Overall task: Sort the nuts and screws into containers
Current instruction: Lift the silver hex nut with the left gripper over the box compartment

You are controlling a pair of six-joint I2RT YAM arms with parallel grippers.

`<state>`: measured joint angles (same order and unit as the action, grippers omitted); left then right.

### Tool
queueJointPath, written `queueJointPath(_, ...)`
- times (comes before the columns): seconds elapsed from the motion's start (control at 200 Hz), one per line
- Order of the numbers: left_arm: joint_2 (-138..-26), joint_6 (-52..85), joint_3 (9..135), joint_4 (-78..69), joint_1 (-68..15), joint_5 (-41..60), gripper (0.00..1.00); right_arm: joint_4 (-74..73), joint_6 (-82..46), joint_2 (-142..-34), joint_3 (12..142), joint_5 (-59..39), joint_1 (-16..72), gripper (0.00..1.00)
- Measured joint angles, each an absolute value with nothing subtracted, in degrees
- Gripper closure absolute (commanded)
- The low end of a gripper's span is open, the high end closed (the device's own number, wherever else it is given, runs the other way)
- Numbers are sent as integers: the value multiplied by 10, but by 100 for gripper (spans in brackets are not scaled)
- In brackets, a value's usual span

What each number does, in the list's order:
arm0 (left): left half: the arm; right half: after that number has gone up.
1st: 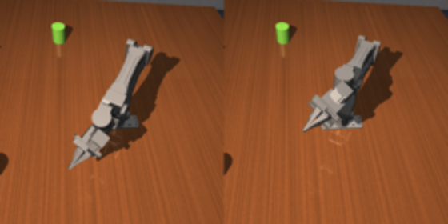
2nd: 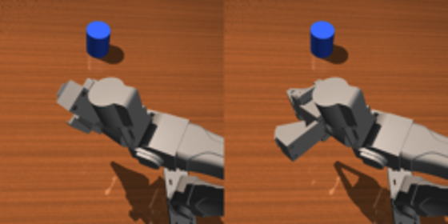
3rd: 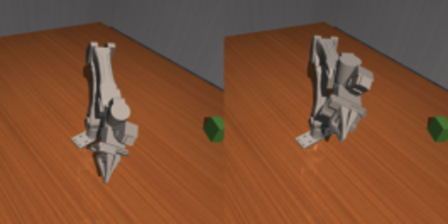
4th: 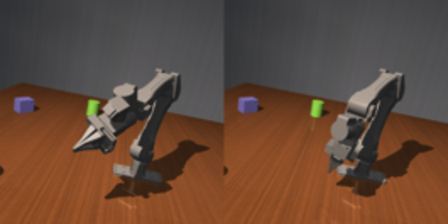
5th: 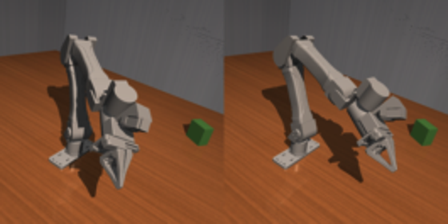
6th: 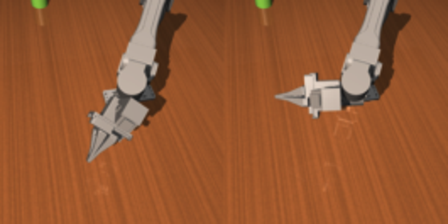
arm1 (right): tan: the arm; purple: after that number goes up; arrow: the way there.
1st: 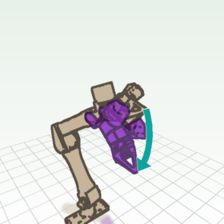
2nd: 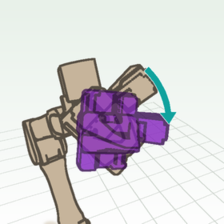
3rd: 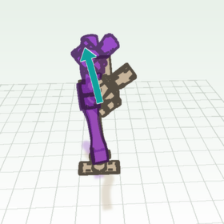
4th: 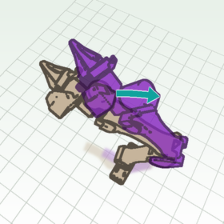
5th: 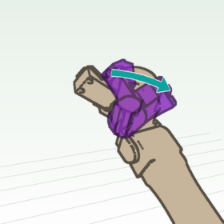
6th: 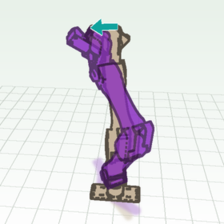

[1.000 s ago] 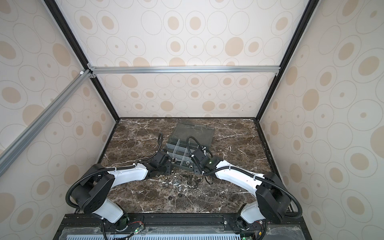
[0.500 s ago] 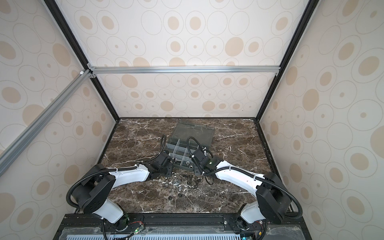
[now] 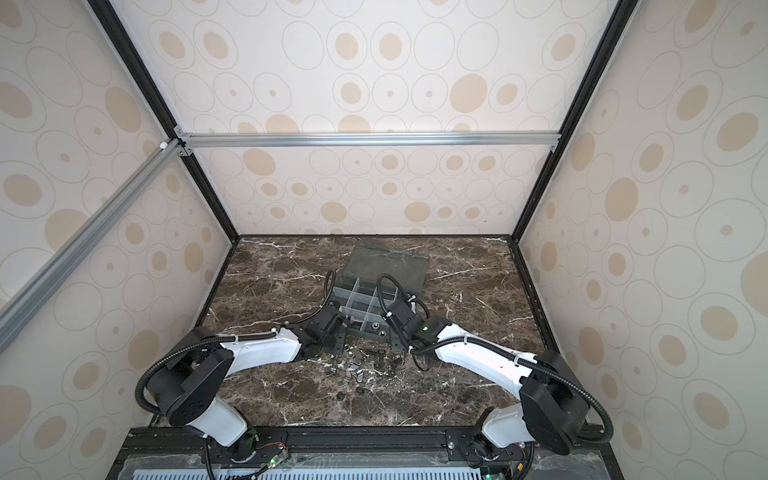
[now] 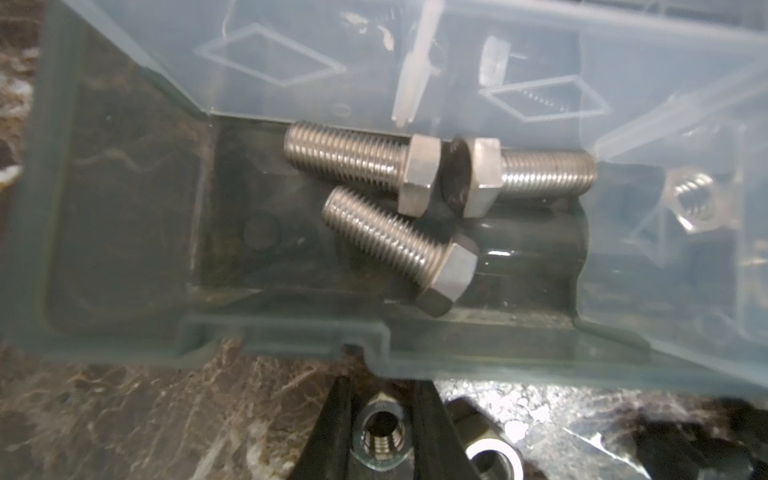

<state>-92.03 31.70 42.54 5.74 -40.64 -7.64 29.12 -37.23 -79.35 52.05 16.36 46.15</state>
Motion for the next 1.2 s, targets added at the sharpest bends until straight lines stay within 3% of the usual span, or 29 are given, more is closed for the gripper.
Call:
queueJointPath(0.755, -847, 299, 476, 109, -435, -31, 79, 293, -373, -760, 508, 172, 460, 56)
queueJointPath(1.2, -912, 297, 577, 69, -438, 20, 79, 296, -380, -742, 493, 181, 456, 56)
